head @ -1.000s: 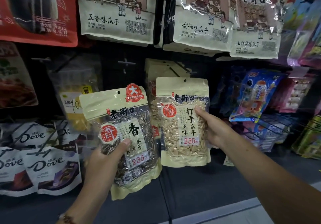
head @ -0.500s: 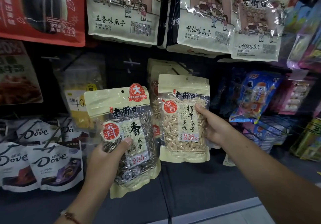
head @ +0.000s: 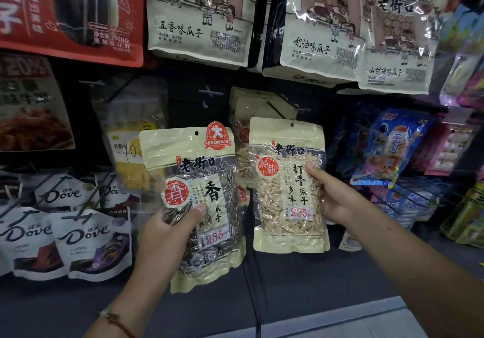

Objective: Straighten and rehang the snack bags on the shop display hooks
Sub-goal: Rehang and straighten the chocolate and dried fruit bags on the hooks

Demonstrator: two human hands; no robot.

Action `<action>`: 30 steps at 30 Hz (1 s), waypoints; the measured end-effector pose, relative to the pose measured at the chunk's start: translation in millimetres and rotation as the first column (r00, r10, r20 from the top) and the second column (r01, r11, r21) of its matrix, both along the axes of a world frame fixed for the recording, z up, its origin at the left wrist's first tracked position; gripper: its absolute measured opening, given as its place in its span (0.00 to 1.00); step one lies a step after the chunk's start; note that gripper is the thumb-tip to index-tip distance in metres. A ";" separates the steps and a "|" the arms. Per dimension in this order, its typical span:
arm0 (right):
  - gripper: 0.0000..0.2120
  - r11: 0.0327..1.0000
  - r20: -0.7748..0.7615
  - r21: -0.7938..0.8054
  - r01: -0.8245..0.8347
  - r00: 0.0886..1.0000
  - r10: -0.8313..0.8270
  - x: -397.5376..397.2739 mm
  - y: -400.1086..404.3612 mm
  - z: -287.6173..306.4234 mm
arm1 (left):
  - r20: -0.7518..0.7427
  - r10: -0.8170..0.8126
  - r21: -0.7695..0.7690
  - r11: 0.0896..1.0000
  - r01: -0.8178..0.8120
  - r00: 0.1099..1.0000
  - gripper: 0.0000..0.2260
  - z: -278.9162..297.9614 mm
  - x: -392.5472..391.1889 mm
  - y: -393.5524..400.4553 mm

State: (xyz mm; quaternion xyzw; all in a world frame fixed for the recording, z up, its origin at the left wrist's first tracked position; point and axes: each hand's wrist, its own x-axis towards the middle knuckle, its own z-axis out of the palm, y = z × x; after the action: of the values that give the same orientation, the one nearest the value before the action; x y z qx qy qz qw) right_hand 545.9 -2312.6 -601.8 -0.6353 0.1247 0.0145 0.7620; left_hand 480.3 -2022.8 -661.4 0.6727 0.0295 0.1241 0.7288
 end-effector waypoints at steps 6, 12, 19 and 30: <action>0.12 1.000 0.021 -0.003 -0.004 1.000 0.004 3.4 -0.3 7.5 | 0.008 -0.009 -0.004 1.000 0.009 1.000 0.04 -0.4 0.4 0.4; 0.17 0.999 0.015 -0.046 -0.007 1.000 0.007 14.3 4.4 6.3 | -0.018 0.005 0.019 1.000 -0.004 1.000 0.08 -5.4 4.2 -0.7; 0.37 0.990 0.071 -0.136 0.044 0.997 -0.035 45.0 -1.1 0.0 | 0.000 -0.017 0.031 0.999 0.017 1.000 0.06 -8.7 8.0 0.0; 0.16 0.970 0.189 -0.170 0.173 0.972 -0.140 101.5 7.4 -10.9 | -0.021 -0.020 0.067 0.998 0.021 1.000 0.05 -18.0 24.9 0.8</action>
State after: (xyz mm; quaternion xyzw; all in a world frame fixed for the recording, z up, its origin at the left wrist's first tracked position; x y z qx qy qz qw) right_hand 647.3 -2305.2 -612.7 -0.6903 0.1078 -0.1136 0.7064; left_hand 505.3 -2022.0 -679.5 0.6982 0.0256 0.1108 0.7068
